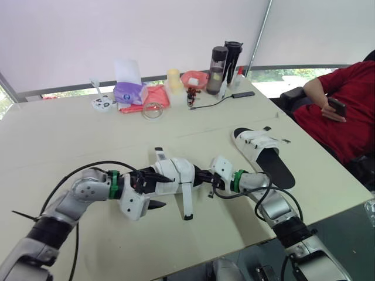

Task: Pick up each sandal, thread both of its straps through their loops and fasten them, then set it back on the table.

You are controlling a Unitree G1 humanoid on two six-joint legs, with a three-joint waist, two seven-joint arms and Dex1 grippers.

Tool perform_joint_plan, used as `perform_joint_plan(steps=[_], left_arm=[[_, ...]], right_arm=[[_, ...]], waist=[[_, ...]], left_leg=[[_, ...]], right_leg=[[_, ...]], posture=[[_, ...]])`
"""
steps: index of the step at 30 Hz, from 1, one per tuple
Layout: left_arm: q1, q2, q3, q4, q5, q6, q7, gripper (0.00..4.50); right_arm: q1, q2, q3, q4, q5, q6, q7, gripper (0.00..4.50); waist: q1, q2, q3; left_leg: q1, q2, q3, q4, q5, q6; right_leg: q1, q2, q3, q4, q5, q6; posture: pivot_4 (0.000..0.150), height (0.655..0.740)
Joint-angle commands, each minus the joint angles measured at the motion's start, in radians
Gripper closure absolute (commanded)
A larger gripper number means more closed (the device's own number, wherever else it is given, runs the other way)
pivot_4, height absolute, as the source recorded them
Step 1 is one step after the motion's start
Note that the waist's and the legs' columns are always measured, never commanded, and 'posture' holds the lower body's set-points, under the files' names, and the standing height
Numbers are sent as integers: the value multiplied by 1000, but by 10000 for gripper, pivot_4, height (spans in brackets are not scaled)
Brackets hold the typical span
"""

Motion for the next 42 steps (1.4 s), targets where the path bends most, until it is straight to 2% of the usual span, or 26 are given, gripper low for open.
perform_joint_plan(steps=[1,7,11,24,27,30,32,33,35,39,42], left_arm=[[-34,-35,-2,54,116,-147,97,8935],[-67,-66,-3,158,322,-325,250,8935],[-65,-63,2,186,452,-413,340,8935],[-33,-106,-61,126,681,-308,503,8935],[-43,-103,-88,123,736,-274,532,17173],[-53,-102,-113,118,765,-241,556,32835],[-59,-100,-125,115,774,-226,571,42844],[-61,-97,-130,115,776,-222,579,44858],[-65,-91,-139,114,781,-208,591,44858],[-73,-127,-110,94,729,-131,640,44858],[-90,-157,-70,65,528,-129,676,44858]], right_arm=[[84,-30,64,177,-98,92,-9,45000],[77,-34,63,186,-99,92,-9,45000],[73,-37,62,193,-99,89,-8,45000],[65,-33,66,195,-100,92,-7,45000],[65,-32,66,196,-100,92,-8,45000],[61,-29,66,201,-100,91,-10,45000],[61,-29,65,202,-100,90,-11,45000],[60,-28,65,203,-100,90,-11,45000],[59,-26,66,204,-100,89,-12,45000],[60,-24,66,209,-100,87,-14,45000],[58,-20,70,214,-102,84,-14,45000]], waist=[[0,-1,0],[15,-4,-3],[22,-1,-5],[23,1,-6],[23,1,-6],[21,3,-7],[20,17,-13],[19,21,-15],[15,24,-16],[17,24,-17],[18,18,-17]], left_leg=[[1,-1,3,0,0,1],[6,-1,6,1,0,7],[8,1,7,1,0,7],[10,1,8,1,-1,7],[11,1,8,1,-1,6],[16,2,8,0,-3,4],[10,8,7,0,-3,4],[1,16,8,0,-3,4],[2,18,10,0,-3,4],[3,18,12,0,-3,4],[4,17,12,1,-3,4]], right_leg=[[0,0,0,2,0,0],[-4,0,1,18,3,-4],[-4,1,-1,19,3,-4],[-3,1,0,18,3,-4],[-2,1,0,18,3,-4],[-1,1,-1,14,3,-4],[2,5,-5,2,3,-4],[5,9,-8,-8,3,-4],[13,9,-9,-13,3,-4],[12,8,-9,-13,3,-4],[8,8,-9,-11,3,-4]], posture=[[1500,7400],[1500,7400],[1500,7400],[1500,7400],[1500,7400],[1500,7400],[1500,7400],[1500,7400],[1500,7400],[1500,7400],[1500,7400]])
